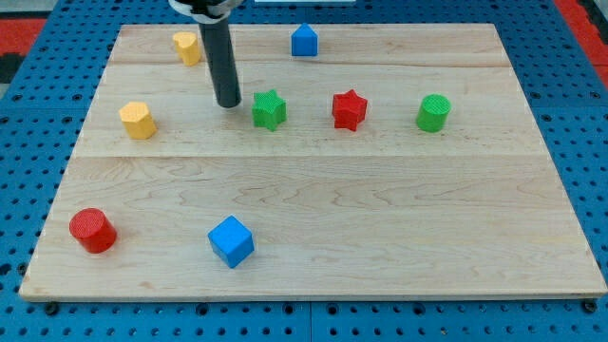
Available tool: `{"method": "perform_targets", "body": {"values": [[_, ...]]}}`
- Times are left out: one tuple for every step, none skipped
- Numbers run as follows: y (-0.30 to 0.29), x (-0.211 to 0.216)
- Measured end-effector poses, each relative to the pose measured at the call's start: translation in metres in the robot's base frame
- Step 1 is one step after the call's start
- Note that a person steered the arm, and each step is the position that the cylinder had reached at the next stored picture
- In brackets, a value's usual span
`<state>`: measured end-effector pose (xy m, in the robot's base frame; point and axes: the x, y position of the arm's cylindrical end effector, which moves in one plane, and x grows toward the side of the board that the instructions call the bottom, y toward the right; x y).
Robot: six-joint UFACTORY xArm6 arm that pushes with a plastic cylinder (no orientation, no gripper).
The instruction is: Point at the yellow hexagon
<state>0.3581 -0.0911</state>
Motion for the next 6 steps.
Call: {"method": "perform_targets", "body": {"values": [[0.032, 0.009], [0.011, 0.010], [-0.018, 0.050], [-0.077, 0.077], [-0.109, 0.053], [-0.123, 0.044]]}}
